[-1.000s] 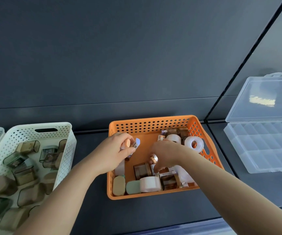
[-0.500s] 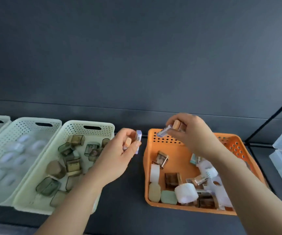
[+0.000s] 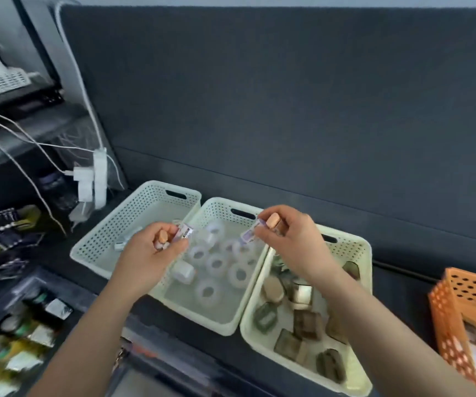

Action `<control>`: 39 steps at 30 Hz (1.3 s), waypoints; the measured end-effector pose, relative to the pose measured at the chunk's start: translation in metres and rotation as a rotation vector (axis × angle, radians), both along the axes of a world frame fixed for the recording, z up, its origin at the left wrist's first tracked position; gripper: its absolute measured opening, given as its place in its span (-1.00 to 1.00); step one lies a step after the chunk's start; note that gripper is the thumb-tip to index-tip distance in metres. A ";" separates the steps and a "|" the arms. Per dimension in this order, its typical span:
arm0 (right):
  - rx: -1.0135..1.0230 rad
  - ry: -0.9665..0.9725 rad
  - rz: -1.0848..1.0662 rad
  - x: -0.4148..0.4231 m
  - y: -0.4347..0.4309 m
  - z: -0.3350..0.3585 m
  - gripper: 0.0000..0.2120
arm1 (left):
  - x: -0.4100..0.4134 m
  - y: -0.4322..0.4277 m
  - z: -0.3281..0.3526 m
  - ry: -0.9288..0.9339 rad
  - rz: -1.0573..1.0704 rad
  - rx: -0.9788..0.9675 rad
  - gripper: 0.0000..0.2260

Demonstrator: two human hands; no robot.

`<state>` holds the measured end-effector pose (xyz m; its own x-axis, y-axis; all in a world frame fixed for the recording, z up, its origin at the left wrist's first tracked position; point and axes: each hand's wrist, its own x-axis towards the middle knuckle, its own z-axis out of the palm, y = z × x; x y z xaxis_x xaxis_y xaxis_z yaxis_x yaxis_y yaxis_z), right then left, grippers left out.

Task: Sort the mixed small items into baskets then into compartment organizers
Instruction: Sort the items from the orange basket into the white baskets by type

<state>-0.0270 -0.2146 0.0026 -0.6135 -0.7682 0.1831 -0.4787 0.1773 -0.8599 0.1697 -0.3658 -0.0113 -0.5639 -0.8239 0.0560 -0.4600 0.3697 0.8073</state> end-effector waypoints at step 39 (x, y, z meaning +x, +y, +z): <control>0.546 0.448 -0.024 0.073 -0.088 -0.010 -0.57 | -0.004 -0.096 -0.013 -0.260 -0.433 -0.711 -0.83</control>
